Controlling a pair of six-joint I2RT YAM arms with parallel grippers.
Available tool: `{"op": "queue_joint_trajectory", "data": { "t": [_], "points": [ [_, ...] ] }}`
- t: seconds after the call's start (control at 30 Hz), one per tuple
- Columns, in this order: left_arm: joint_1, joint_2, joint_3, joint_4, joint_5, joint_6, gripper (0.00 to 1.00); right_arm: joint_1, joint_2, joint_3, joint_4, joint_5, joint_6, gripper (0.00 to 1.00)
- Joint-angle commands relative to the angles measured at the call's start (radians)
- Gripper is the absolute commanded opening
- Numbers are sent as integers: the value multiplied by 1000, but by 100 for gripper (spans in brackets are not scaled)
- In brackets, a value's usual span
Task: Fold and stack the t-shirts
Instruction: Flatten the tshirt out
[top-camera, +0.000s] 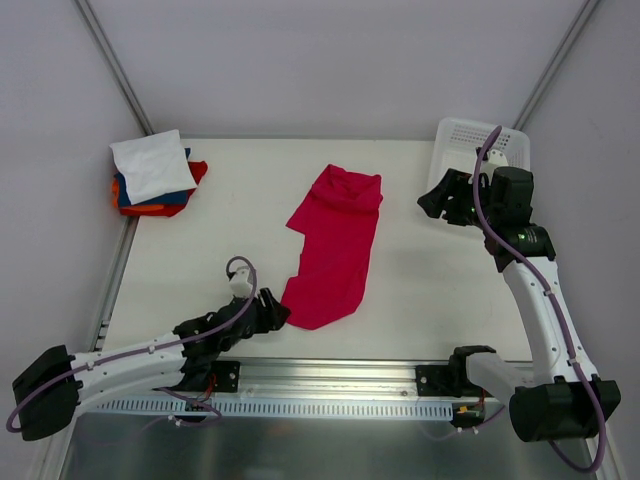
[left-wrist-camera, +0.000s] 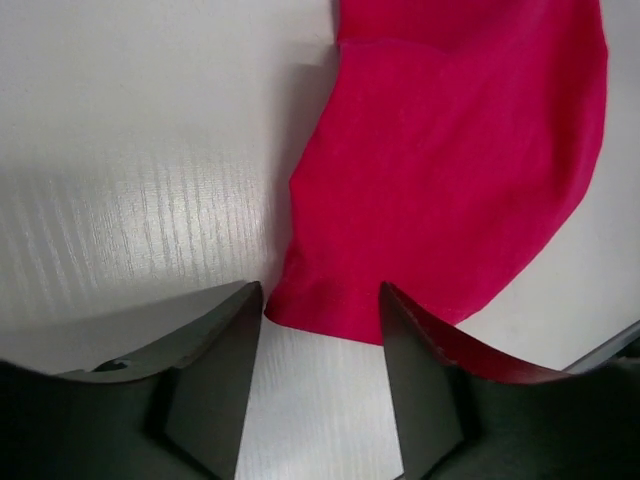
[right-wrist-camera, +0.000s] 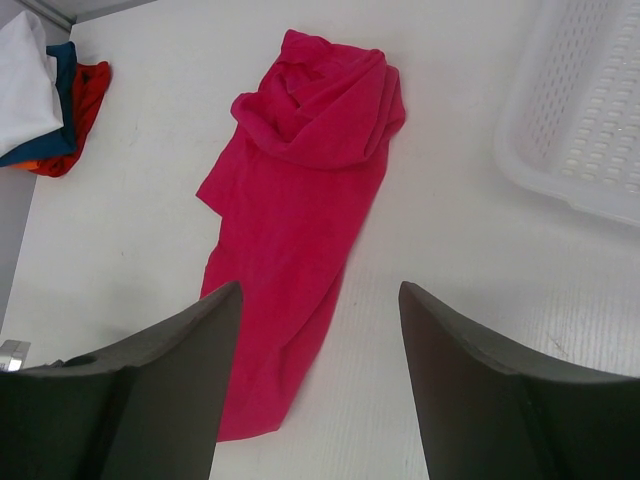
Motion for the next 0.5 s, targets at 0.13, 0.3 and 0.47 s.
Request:
{"op": "queue_joint_trajectory", "data": {
  "t": [0.13,0.3,0.47],
  "points": [
    [26,216,9,169,96,44,30,-9,-21,5,37,-21,8,68],
    [29,247,79,56,72,49,2,-7,-9,-3,42,-27,5,67],
    [32,146,138,-159,3,10,0,1,31,-20,56,-36,-9,68]
  ]
}}
